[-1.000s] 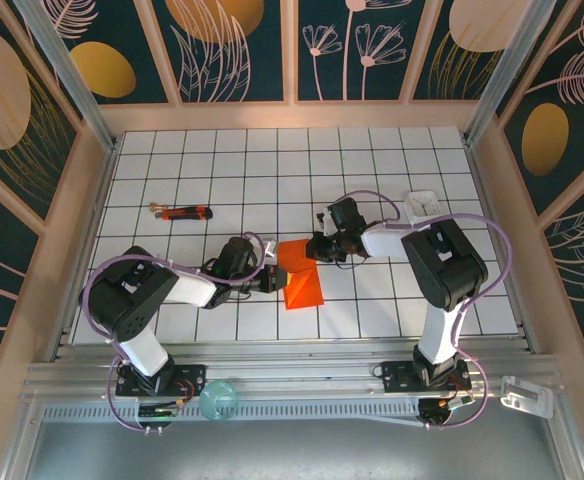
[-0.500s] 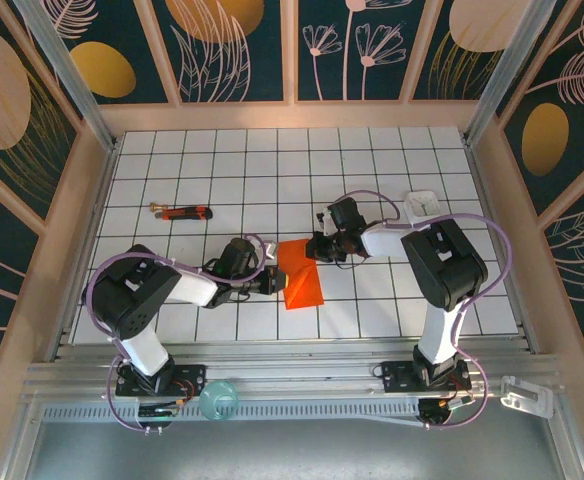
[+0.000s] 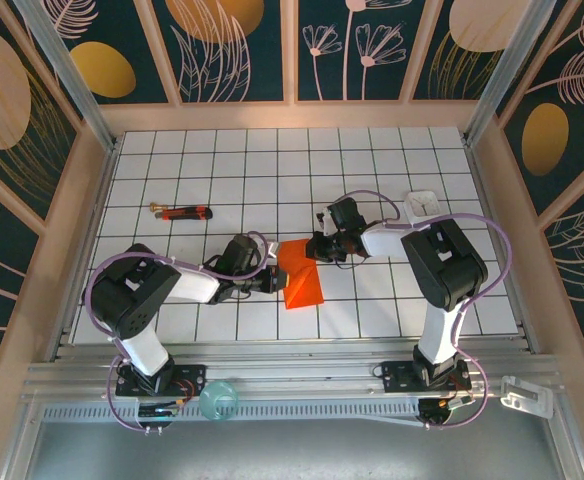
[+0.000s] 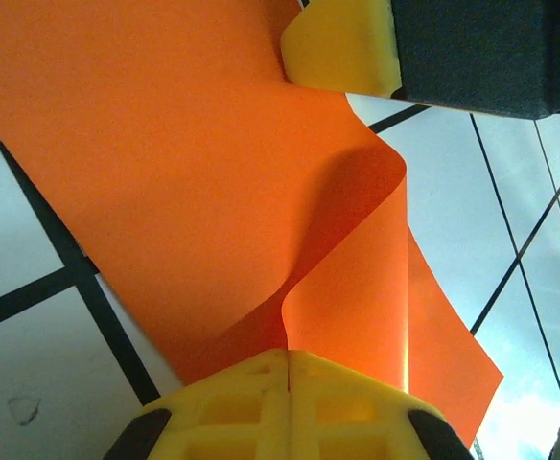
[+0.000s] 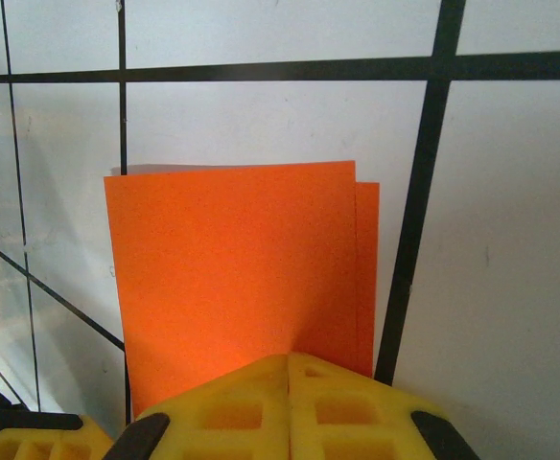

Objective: Fold a paper plane with a square sheet of paper (pick it up from the middle)
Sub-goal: Fold the triangle a second time at the center of the table.

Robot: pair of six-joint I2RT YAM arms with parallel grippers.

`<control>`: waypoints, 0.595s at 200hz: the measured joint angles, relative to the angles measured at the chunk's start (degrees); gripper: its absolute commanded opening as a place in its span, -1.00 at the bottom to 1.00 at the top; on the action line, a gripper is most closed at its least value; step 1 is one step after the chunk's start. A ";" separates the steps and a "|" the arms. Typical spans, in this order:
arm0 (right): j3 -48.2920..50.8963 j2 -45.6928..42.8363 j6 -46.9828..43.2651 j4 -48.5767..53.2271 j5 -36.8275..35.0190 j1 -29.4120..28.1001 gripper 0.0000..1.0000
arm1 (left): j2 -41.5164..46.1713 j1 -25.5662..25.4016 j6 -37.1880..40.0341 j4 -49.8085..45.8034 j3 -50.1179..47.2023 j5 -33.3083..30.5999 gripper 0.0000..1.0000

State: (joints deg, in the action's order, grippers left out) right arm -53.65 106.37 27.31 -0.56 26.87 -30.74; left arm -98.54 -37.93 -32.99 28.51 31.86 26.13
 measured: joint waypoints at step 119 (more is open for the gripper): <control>0.00 0.04 -0.02 0.00 0.02 0.00 -0.86 | 0.02 -0.07 2.08 -3.76 1.73 -0.15 -1.00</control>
State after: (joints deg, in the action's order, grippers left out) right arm -53.65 106.41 27.29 -0.56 26.89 -30.74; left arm -98.52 -38.00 -30.92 24.75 33.58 25.98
